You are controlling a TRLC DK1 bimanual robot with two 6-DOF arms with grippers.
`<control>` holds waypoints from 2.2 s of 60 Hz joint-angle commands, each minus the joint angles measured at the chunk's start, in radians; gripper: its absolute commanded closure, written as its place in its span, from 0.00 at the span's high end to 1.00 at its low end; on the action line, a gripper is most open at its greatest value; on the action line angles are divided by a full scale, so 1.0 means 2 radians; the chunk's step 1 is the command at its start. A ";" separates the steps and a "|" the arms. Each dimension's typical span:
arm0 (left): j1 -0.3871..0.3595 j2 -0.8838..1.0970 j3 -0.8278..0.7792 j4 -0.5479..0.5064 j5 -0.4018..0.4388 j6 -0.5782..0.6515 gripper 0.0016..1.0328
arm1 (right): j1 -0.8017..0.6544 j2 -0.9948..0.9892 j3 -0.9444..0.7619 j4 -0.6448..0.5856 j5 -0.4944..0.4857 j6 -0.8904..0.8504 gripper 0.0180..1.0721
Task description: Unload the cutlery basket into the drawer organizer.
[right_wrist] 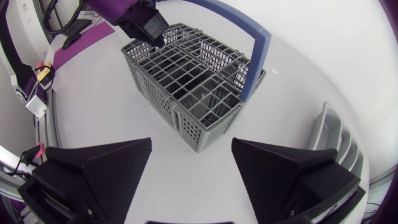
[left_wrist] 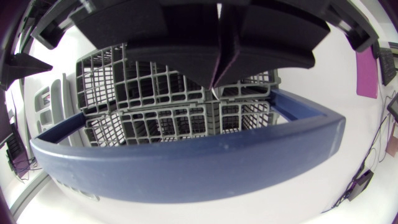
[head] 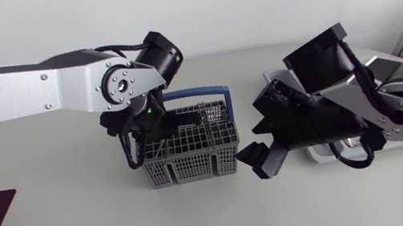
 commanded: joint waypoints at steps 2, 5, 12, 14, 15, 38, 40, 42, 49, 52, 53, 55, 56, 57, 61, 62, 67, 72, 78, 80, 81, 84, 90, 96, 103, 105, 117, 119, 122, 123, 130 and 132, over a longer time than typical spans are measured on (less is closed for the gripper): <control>0.003 0.012 0.002 -0.007 -0.002 -0.013 0.11 | 0.001 -0.005 -0.015 0.003 -0.002 -0.005 0.88; 0.003 0.009 0.002 -0.007 -0.002 -0.013 0.11 | 0.001 -0.005 -0.016 0.003 -0.002 -0.006 0.88; 0.004 -0.002 -0.004 -0.007 -0.002 -0.013 0.10 | 0.003 -0.004 -0.016 0.003 -0.002 -0.006 0.88; 0.004 -0.006 -0.005 -0.007 -0.001 -0.013 0.10 | 0.003 -0.004 -0.015 0.003 -0.002 -0.007 0.88; 0.004 -0.007 -0.005 -0.007 -0.001 -0.013 0.10 | 0.003 -0.004 -0.015 0.003 -0.002 -0.007 0.88; 0.004 -0.050 -0.028 -0.003 0.013 0.002 0.10 | 0.009 0.000 -0.009 0.005 -0.001 -0.005 0.88; 0.004 -0.053 -0.030 -0.002 0.014 0.004 0.10 | 0.010 0.000 -0.008 0.006 -0.001 -0.004 0.88; 0.004 -0.055 -0.031 -0.002 0.015 0.006 0.10 | 0.011 0.001 -0.008 0.006 -0.001 -0.003 0.88; 0.006 -0.066 -0.037 -0.002 0.019 0.010 0.10 | 0.016 0.001 -0.006 0.006 0.000 -0.001 0.88; 0.007 -0.070 -0.040 -0.001 0.022 0.010 0.10 | 0.016 0.001 -0.006 0.006 0.000 0.000 0.88; 0.007 -0.071 -0.041 -0.001 0.023 0.011 0.10 | 0.017 0.001 -0.005 0.006 0.000 0.000 0.88; 0.008 -0.074 -0.043 0.001 0.028 0.011 0.10 | 0.017 0.001 -0.005 0.006 0.001 0.001 0.88; 0.008 -0.076 -0.046 0.002 0.031 0.012 0.10 | 0.017 0.001 -0.005 0.006 0.001 0.001 0.88; 0.008 -0.078 -0.048 0.004 0.033 0.013 0.10 | 0.017 0.001 -0.005 0.006 0.001 0.001 0.88; 0.011 -0.084 -0.054 0.008 0.041 0.019 0.10 | 0.018 0.001 -0.005 0.005 0.001 0.001 0.88; 0.011 -0.086 -0.056 0.010 0.042 0.020 0.10 | 0.018 0.001 -0.005 0.005 0.001 0.001 0.88; 0.012 -0.093 -0.061 0.014 0.048 0.024 0.10 | 0.018 0.001 -0.005 0.005 0.001 0.001 0.88; 0.014 -0.103 -0.068 0.020 0.057 0.029 0.10 | 0.021 0.003 -0.005 0.006 0.002 0.003 0.88; 0.014 -0.111 -0.074 0.026 0.061 0.034 0.10 | 0.023 0.003 -0.006 0.007 0.003 0.004 0.88; 0.014 -0.113 -0.075 0.027 0.063 0.036 0.10 | 0.023 0.003 -0.006 0.007 0.003 0.004 0.88; 0.014 -0.115 -0.075 0.027 0.065 0.037 0.10 | 0.023 0.003 -0.006 0.007 0.003 0.004 0.88; 0.014 -0.119 -0.077 0.029 0.068 0.038 0.10 | 0.023 0.003 -0.005 0.007 0.003 0.004 0.88; 0.014 -0.131 -0.085 0.037 0.071 0.043 0.10 | 0.023 0.003 -0.005 0.009 0.004 0.004 0.88; 0.014 -0.137 -0.087 0.037 0.074 0.045 0.10 | 0.023 0.003 -0.004 0.011 0.004 0.004 0.88; 0.014 -0.148 -0.089 0.038 0.081 0.046 0.10 | 0.026 0.004 -0.004 0.013 0.004 0.004 0.88; 0.014 -0.154 -0.090 0.039 0.082 0.046 0.10 | 0.027 0.004 -0.005 0.014 0.005 0.004 0.88; 0.008 -0.196 -0.112 0.070 0.081 0.047 0.10 | 0.028 0.006 -0.004 0.017 0.005 0.003 0.88; 0.008 -0.199 -0.112 0.072 0.081 0.048 0.10 | 0.028 0.006 -0.004 0.017 0.005 0.003 0.88; 0.008 -0.204 -0.112 0.073 0.082 0.049 0.10 | 0.030 0.006 -0.003 0.017 0.005 0.003 0.88; 0.008 -0.205 -0.111 0.073 0.081 0.050 0.10 | 0.030 0.006 -0.004 0.017 0.006 0.003 0.88; 0.007 -0.215 -0.107 0.073 0.082 0.054 0.10 | 0.037 0.006 -0.004 0.017 0.014 0.001 0.88; 0.006 -0.218 -0.107 0.073 0.083 0.055 0.10 | 0.039 0.005 -0.005 0.017 0.014 0.001 0.88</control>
